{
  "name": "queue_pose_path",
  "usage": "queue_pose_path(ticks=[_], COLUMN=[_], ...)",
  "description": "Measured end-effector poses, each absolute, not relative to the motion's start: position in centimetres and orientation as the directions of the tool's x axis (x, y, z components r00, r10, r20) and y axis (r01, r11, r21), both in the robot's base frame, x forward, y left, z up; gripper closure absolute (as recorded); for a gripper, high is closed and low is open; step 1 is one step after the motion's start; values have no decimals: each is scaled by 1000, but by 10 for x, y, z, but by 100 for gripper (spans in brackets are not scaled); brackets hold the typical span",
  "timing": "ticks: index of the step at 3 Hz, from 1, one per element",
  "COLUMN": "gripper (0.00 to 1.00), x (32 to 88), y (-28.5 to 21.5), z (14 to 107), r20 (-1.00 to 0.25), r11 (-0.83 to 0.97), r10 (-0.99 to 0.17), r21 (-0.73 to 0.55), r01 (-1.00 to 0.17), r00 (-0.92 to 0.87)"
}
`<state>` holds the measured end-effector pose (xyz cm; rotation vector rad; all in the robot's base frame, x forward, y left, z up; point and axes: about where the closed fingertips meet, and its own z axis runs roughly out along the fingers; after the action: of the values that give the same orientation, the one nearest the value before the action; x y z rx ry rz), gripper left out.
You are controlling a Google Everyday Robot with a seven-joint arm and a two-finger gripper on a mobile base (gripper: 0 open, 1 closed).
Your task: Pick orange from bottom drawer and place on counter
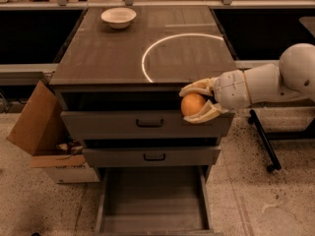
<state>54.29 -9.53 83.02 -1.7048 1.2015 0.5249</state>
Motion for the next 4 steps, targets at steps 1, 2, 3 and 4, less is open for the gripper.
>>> queue_pose_path(ticks=[1, 2, 3, 4], gripper=[100, 100, 100, 100], x=[577, 625, 665, 704], y=[-91, -92, -90, -86], z=[856, 884, 891, 888], r20=[-774, -793, -825, -849], r11=[-9, 103, 223, 318], r10=[-492, -496, -484, -482], r21=[-453, -459, -437, -402], r01=[-892, -882, -871, -859], r00=[398, 355, 290, 219])
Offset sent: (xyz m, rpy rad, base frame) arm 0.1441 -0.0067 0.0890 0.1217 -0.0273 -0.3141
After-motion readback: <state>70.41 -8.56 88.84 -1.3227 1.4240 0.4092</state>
